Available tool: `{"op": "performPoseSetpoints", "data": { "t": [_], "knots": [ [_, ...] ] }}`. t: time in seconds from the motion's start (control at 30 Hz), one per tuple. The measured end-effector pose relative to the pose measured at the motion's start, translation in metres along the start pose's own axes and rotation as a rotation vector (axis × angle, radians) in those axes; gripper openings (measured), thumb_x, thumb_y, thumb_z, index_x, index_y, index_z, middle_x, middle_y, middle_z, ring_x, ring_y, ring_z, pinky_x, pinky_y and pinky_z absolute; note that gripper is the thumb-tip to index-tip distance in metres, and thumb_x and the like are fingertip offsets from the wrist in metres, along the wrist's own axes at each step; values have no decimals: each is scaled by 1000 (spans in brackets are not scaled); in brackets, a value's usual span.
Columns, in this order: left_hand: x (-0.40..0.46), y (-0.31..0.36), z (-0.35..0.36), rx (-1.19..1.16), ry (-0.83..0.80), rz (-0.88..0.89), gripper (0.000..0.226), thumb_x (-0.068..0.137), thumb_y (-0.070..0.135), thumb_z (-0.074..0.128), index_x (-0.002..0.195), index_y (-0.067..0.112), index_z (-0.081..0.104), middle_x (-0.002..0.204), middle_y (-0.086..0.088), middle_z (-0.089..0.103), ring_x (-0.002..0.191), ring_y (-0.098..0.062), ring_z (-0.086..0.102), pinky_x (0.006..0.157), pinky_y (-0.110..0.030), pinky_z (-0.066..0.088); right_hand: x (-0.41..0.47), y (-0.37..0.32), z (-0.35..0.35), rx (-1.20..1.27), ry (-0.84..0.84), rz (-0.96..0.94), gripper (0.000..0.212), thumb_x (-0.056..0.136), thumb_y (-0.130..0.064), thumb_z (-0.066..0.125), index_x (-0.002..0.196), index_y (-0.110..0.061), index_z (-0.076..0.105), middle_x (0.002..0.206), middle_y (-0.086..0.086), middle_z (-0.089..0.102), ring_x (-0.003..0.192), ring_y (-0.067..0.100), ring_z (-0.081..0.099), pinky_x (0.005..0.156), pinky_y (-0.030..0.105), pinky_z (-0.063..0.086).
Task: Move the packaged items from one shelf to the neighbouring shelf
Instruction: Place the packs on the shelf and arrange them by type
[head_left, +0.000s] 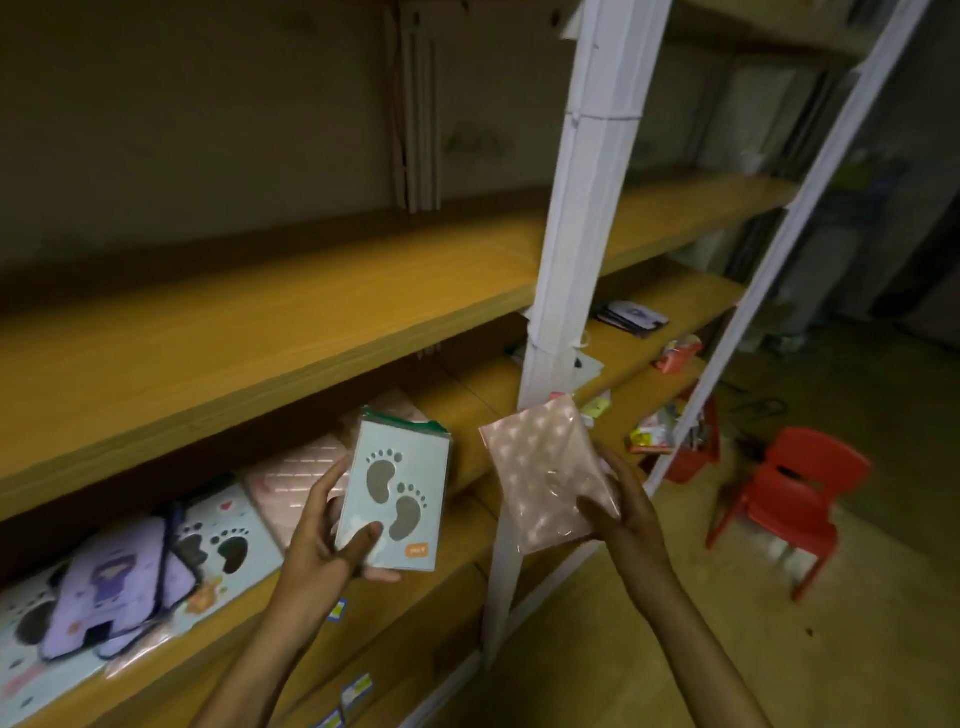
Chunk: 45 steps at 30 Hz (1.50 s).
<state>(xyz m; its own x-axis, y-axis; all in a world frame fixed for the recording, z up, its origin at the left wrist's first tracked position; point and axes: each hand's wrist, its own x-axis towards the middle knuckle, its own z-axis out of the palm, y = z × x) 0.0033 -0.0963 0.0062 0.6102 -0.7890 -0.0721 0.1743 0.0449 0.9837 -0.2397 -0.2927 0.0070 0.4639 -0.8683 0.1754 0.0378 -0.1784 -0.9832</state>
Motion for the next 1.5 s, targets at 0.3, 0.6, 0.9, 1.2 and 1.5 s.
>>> {"op": "performPoseSetpoints", "data": {
  "t": [0.3,0.6,0.9,1.2,1.5],
  "knots": [
    [11,-6,101,-11,-223,-9,73,83,-8,62,134,39,41,121,4,63,102,-27,68,55,-54,58,-28,9,-100,-28,272,9,59,82,-12,69,132,-36,50,131,-5,58,117,24,58,90,59,50],
    [63,-27,236,70,-315,43,70,82,-6,64,137,31,41,127,-1,55,111,-20,61,58,-46,60,19,18,-200,-17,349,1,56,82,-13,69,129,-39,50,129,-5,57,109,10,61,82,35,58],
    [127,-39,349,123,-145,174,66,81,0,69,130,37,44,128,8,58,118,-12,58,88,-40,56,120,46,-305,74,234,30,56,86,-6,66,130,-38,50,134,0,54,117,28,58,75,53,58],
    [172,-38,383,7,20,46,69,85,-4,62,139,32,38,124,3,60,101,-21,69,60,-44,61,218,81,-331,89,70,91,63,87,-3,64,133,-41,47,132,-23,52,125,16,50,94,59,48],
    [249,-50,367,-2,257,31,68,86,-2,62,140,30,36,130,4,54,94,-14,71,55,-43,60,337,105,-297,0,-138,73,63,77,-25,66,136,-32,46,134,-10,53,121,22,54,85,58,54]
  ]
}}
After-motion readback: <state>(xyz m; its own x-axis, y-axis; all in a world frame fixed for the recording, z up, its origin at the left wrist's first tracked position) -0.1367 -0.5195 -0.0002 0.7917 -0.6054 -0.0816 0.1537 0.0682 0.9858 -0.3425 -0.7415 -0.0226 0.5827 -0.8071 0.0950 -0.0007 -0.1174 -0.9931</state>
